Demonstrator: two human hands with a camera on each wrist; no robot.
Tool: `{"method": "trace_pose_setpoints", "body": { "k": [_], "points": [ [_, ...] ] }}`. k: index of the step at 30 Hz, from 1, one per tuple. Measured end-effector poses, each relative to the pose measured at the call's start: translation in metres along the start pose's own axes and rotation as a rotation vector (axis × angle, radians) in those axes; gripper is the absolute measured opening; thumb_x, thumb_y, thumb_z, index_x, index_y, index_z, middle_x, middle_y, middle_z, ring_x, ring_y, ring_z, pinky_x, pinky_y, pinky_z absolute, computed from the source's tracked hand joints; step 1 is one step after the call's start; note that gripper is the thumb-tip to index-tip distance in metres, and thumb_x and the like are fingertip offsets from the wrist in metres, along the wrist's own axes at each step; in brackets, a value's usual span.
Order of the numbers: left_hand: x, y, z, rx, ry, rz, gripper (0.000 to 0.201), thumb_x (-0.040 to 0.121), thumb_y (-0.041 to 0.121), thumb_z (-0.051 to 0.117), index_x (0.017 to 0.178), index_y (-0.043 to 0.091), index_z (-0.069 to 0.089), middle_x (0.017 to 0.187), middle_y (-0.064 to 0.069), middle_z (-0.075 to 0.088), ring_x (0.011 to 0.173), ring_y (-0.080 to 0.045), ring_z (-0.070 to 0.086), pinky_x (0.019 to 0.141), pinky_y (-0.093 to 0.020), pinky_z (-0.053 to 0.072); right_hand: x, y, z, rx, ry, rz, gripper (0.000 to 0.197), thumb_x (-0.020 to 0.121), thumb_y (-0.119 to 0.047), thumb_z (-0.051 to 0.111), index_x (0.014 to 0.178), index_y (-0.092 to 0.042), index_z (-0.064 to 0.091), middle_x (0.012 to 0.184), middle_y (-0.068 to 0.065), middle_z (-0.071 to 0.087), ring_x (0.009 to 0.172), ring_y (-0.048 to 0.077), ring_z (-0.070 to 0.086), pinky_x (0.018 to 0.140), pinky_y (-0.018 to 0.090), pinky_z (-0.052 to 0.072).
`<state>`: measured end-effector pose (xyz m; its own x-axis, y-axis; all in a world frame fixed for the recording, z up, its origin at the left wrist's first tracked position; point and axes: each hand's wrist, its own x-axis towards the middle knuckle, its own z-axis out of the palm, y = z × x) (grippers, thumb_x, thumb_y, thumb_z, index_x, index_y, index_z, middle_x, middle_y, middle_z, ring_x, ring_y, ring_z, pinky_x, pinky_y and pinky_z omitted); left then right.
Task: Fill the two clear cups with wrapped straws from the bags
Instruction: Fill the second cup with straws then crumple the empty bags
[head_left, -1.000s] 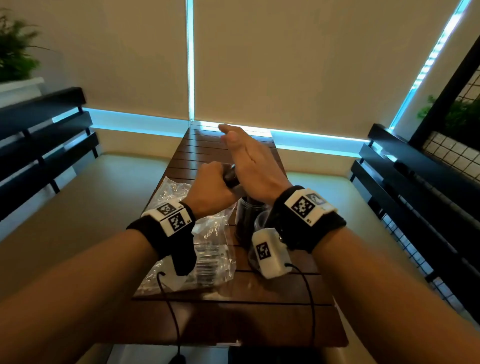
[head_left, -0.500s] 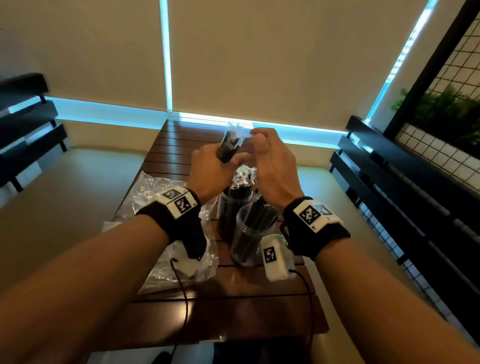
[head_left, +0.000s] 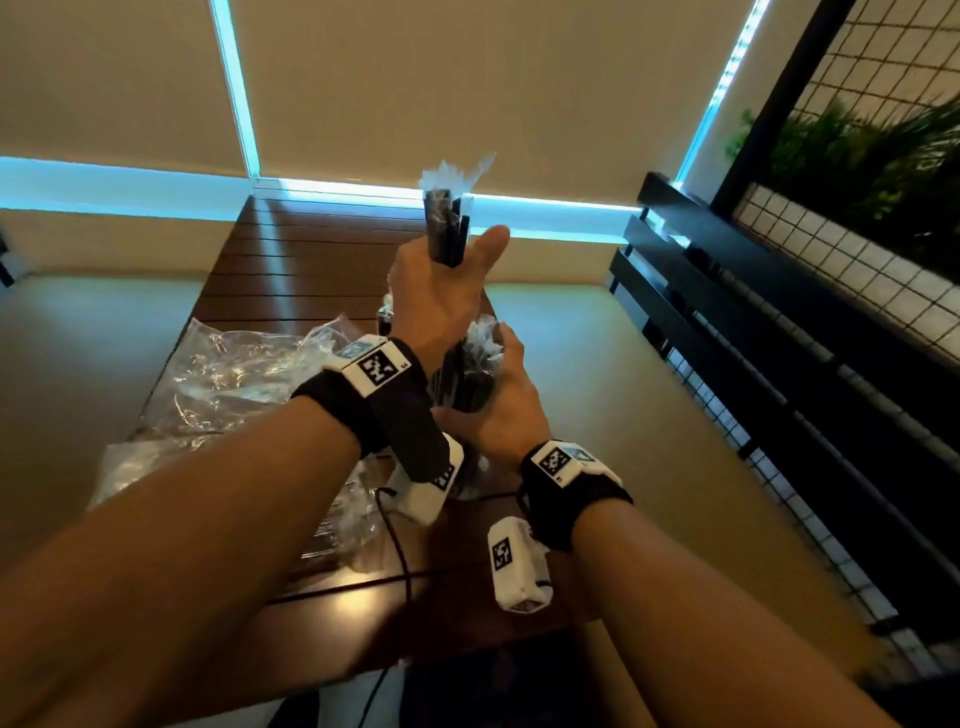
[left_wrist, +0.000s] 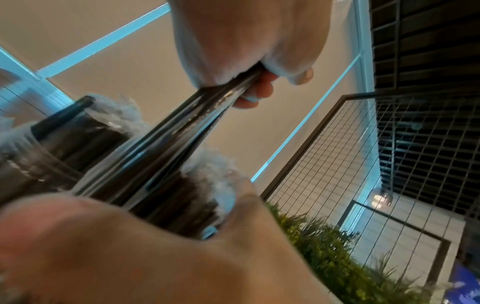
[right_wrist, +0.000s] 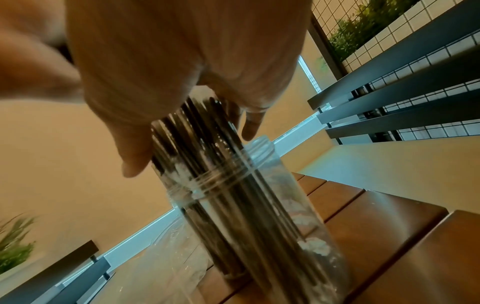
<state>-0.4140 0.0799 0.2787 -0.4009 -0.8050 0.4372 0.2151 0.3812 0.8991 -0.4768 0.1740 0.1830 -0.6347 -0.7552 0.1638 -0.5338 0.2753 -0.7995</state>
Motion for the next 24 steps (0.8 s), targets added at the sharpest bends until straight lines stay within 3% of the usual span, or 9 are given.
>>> {"method": "trace_pose_setpoints", "body": {
  "k": [4, 7, 9, 11, 14, 19, 21, 24],
  "points": [
    [0.008, 0.003, 0.003, -0.09, 0.05, -0.058, 0.06, 0.073, 0.066, 0.071, 0.053, 0.017, 0.043, 0.048, 0.002, 0.041, 0.051, -0.02, 0.042, 0.053, -0.045, 0.044, 0.008, 0.0, 0.005, -0.012, 0.109, -0.03, 0.107, 0.058, -0.046, 0.088, 0.142, -0.034, 0.023, 0.139, 0.002, 0.049, 0.123, 0.025, 0.053, 0.097, 0.046, 0.049],
    [0.01, -0.003, 0.0, -0.14, 0.117, -0.146, 0.048, 0.082, 0.05, 0.073, 0.056, 0.021, 0.046, 0.042, 0.01, 0.045, 0.045, -0.015, 0.046, 0.053, -0.033, 0.044, 0.009, 0.006, 0.008, -0.054, 0.097, 0.001, 0.097, 0.061, -0.041, 0.087, 0.137, -0.033, 0.026, 0.135, 0.003, 0.052, 0.119, 0.026, 0.055, 0.094, 0.047, 0.051],
    [0.012, -0.002, -0.002, -0.178, 0.164, -0.172, 0.046, 0.084, 0.045, 0.073, 0.058, 0.019, 0.046, 0.04, 0.01, 0.044, 0.043, -0.013, 0.046, 0.053, -0.031, 0.045, 0.007, 0.011, 0.01, -0.072, 0.094, 0.01, 0.088, 0.064, -0.039, 0.085, 0.132, -0.033, 0.029, 0.128, 0.004, 0.058, 0.113, 0.026, 0.059, 0.089, 0.045, 0.054],
    [0.018, 0.007, -0.004, -0.192, 0.197, -0.166, 0.046, 0.084, 0.047, 0.072, 0.058, 0.021, 0.046, 0.04, 0.011, 0.043, 0.043, -0.014, 0.046, 0.054, -0.031, 0.045, 0.007, 0.015, 0.008, -0.082, 0.098, 0.008, 0.071, 0.069, -0.038, 0.083, 0.12, -0.029, 0.036, 0.113, 0.002, 0.065, 0.101, 0.024, 0.064, 0.078, 0.04, 0.056],
    [0.024, 0.016, -0.002, -0.151, 0.167, -0.122, 0.054, 0.072, 0.066, 0.069, 0.059, 0.021, 0.042, 0.046, 0.007, 0.044, 0.05, -0.019, 0.047, 0.058, -0.039, 0.048, 0.01, 0.015, 0.001, -0.11, 0.072, -0.018, 0.055, 0.073, -0.037, 0.082, 0.11, -0.021, 0.044, 0.099, 0.0, 0.068, 0.086, 0.018, 0.062, 0.069, 0.028, 0.047],
    [0.014, 0.004, 0.007, -0.119, 0.112, -0.057, 0.066, 0.069, 0.071, 0.069, 0.068, 0.009, 0.046, 0.059, -0.013, 0.042, 0.055, -0.023, 0.044, 0.058, -0.055, 0.05, 0.009, 0.016, -0.009, -0.061, 0.036, -0.013, 0.065, 0.067, -0.041, 0.085, 0.113, -0.017, 0.046, 0.096, -0.008, 0.061, 0.086, 0.015, 0.06, 0.07, 0.028, 0.046],
    [0.012, 0.004, 0.01, -0.099, 0.092, -0.047, 0.07, 0.07, 0.071, 0.07, 0.064, 0.005, 0.044, 0.058, -0.014, 0.043, 0.054, -0.025, 0.044, 0.058, -0.056, 0.049, 0.011, 0.016, -0.008, -0.048, 0.001, -0.002, 0.084, 0.058, -0.052, 0.085, 0.125, -0.024, 0.041, 0.114, -0.006, 0.059, 0.1, 0.015, 0.059, 0.078, 0.032, 0.05],
    [0.019, 0.012, 0.006, -0.08, 0.105, -0.051, 0.058, 0.073, 0.064, 0.071, 0.059, 0.016, 0.042, 0.055, -0.007, 0.043, 0.054, -0.022, 0.045, 0.059, -0.051, 0.051, 0.012, 0.017, -0.005, -0.081, -0.002, -0.021, 0.11, 0.052, -0.065, 0.082, 0.142, -0.034, 0.028, 0.14, -0.002, 0.045, 0.126, 0.023, 0.049, 0.1, 0.047, 0.046]
  ]
}}
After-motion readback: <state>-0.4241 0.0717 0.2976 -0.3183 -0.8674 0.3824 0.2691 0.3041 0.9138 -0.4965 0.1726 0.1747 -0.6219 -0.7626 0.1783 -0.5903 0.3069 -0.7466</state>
